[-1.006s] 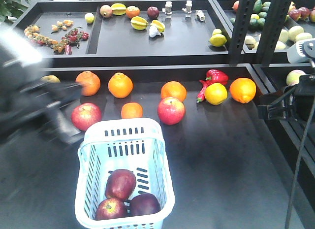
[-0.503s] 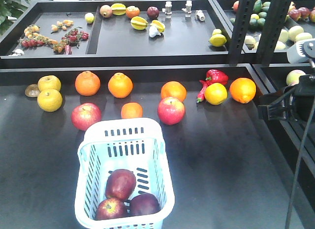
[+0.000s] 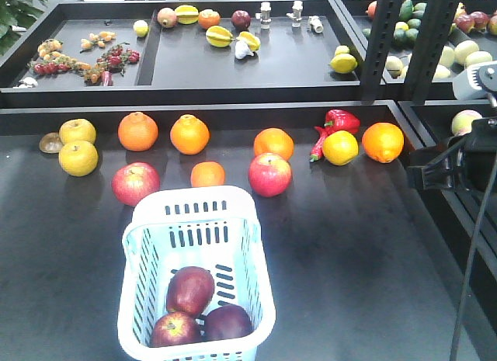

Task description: Pick three apples into basket with both arms

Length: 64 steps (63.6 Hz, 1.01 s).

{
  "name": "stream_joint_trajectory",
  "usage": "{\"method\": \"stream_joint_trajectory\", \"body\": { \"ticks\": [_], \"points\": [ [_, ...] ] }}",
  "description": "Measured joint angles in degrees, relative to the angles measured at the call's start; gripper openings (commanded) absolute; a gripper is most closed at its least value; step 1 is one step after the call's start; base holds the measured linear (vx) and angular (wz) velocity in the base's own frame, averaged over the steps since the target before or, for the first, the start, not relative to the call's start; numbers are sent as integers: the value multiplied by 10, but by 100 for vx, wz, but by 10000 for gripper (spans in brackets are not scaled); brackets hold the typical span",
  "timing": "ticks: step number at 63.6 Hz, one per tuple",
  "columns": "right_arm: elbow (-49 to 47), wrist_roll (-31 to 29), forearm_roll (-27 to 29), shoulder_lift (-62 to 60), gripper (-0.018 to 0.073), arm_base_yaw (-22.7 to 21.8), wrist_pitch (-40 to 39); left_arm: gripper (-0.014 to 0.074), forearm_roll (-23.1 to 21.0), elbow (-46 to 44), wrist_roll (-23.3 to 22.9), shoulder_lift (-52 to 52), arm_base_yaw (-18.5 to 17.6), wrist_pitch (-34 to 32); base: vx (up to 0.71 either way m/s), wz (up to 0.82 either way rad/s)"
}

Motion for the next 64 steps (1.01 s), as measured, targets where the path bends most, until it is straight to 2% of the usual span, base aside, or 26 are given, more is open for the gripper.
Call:
{"method": "stream_joint_trajectory", "body": {
  "ticks": [64],
  "points": [
    [0,0,0,0,-8,0,0,-6,-7,0,-2,0,0,-4,0,0]
  ]
}}
